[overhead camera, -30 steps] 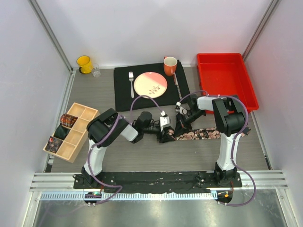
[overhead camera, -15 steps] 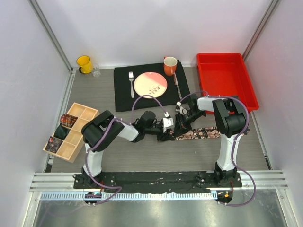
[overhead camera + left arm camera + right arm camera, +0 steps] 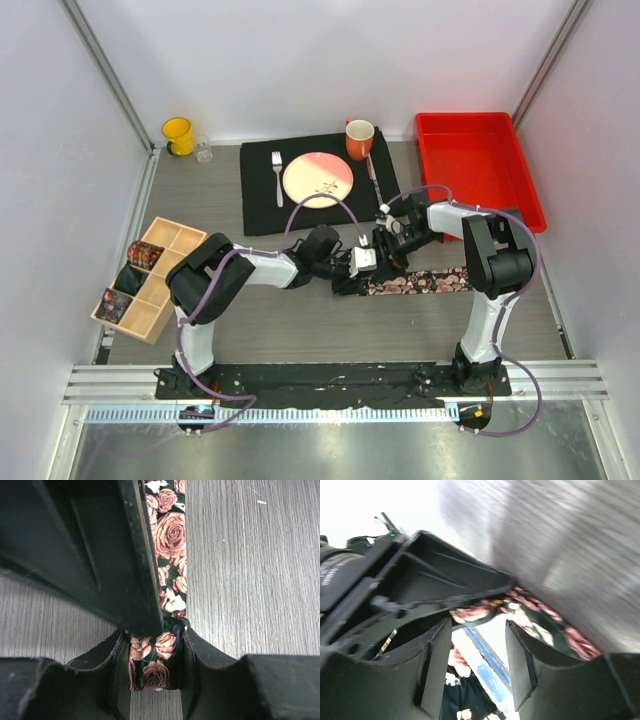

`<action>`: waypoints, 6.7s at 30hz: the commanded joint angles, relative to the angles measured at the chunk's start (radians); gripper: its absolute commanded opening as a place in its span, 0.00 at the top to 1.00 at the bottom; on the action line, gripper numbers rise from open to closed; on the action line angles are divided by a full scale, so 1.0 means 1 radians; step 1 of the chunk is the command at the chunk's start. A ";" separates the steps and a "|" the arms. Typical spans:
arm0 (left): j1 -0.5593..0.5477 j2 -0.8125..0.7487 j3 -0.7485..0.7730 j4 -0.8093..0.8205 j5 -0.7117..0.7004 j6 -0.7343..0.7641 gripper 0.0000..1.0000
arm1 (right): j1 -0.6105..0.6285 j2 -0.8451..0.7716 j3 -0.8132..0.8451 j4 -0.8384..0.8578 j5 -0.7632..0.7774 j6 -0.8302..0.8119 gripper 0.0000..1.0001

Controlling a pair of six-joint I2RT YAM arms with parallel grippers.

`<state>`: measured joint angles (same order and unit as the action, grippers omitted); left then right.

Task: Roll the ties
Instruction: Roll the tie at the center of the board.

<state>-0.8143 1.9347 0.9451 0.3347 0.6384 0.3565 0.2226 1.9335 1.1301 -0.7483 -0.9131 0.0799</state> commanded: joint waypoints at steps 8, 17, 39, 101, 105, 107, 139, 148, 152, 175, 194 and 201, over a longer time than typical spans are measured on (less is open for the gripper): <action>0.003 0.056 -0.014 -0.249 -0.074 0.025 0.88 | 0.049 0.024 0.008 0.075 -0.024 -0.004 0.68; 0.012 0.052 -0.023 -0.252 -0.040 0.030 0.73 | 0.032 0.136 0.053 -0.062 0.152 -0.196 0.99; 0.043 0.041 -0.083 0.194 0.083 -0.286 0.22 | 0.032 0.071 0.013 0.018 0.414 -0.172 0.99; 0.099 0.004 -0.086 0.067 0.121 -0.014 0.18 | 0.004 0.205 0.028 -0.046 0.298 -0.132 0.99; 0.086 0.020 -0.083 0.139 0.116 -0.047 0.17 | -0.008 0.209 0.027 -0.054 0.355 -0.123 0.99; 0.069 0.026 -0.083 0.167 0.104 -0.059 0.17 | -0.012 0.219 0.031 -0.054 0.381 -0.111 0.99; 0.023 0.001 -0.138 0.113 0.050 -0.077 0.88 | -0.055 0.070 0.069 -0.145 0.269 -0.103 0.78; 0.030 -0.103 -0.132 0.139 -0.037 -0.234 0.71 | -0.042 0.119 0.066 -0.095 0.468 -0.094 0.80; 0.029 -0.106 -0.132 0.065 -0.077 -0.196 0.71 | -0.042 0.127 0.066 -0.076 0.480 -0.095 0.80; -0.046 0.018 -0.062 -0.240 -0.250 0.039 0.66 | 0.049 -0.021 0.040 0.000 -0.009 0.006 0.42; 0.055 -0.151 -0.160 0.065 0.036 -0.143 0.06 | 0.046 0.093 -0.056 0.018 0.364 -0.054 0.99; 0.055 -0.265 -0.177 0.128 -0.033 -0.185 0.00 | 0.046 0.116 -0.024 -0.002 0.441 -0.074 0.99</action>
<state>-0.7570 1.7832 0.7818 0.3756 0.6350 0.2153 0.2512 1.9690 1.1137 -0.8223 -0.8001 0.0788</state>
